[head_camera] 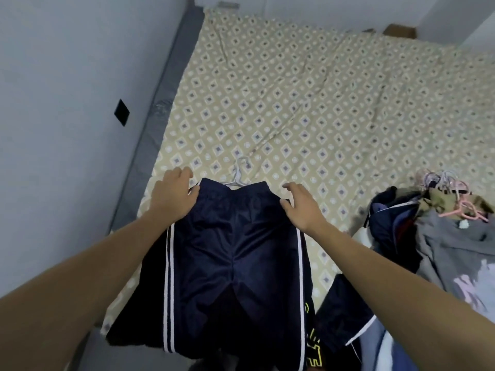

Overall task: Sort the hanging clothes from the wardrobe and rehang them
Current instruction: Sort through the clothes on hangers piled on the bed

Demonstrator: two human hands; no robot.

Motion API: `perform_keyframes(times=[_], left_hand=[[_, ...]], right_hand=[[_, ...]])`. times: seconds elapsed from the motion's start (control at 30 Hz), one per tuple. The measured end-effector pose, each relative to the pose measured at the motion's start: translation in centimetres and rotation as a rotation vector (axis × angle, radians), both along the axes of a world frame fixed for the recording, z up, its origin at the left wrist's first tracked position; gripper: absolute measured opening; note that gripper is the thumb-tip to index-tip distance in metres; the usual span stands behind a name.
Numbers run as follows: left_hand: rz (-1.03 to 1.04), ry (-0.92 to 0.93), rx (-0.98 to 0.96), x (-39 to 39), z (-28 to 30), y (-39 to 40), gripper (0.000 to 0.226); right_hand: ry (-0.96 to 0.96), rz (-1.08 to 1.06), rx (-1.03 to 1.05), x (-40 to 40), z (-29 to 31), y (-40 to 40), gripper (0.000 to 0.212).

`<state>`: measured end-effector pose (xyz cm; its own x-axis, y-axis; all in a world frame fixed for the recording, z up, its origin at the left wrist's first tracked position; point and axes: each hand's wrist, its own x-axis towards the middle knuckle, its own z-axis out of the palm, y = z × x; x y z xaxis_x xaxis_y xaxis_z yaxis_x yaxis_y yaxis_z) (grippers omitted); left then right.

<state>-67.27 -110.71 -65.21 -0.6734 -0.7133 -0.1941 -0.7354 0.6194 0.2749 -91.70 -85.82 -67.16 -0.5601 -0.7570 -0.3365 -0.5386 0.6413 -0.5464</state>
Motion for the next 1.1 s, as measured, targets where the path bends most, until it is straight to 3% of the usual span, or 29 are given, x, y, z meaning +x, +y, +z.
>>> perform_keyframes(times=[0.17,0.37,0.6,0.93,1.1], left_hand=[[-0.139,0.031,-0.077,-1.2,8.6,3.8,0.044],[-0.303,0.129,-0.099,-1.9,18.6,10.0,0.063],[-0.492,0.201,-0.112,-2.5,27.8,19.2,0.059],[-0.674,0.193,-0.133,-7.1,31.1,36.9,0.068],[-0.634,0.18,-0.165,-9.5,30.4,45.2,0.069]], right_hand=[[0.297,0.13,0.039,0.6,9.4,2.1,0.049],[0.332,-0.019,0.025,3.2,21.0,8.9,0.058],[0.44,-0.174,0.078,7.6,30.0,21.4,0.061],[0.45,-0.391,0.056,6.8,33.4,41.3,0.056],[0.45,-0.338,0.074,3.9,33.8,50.5,0.069]])
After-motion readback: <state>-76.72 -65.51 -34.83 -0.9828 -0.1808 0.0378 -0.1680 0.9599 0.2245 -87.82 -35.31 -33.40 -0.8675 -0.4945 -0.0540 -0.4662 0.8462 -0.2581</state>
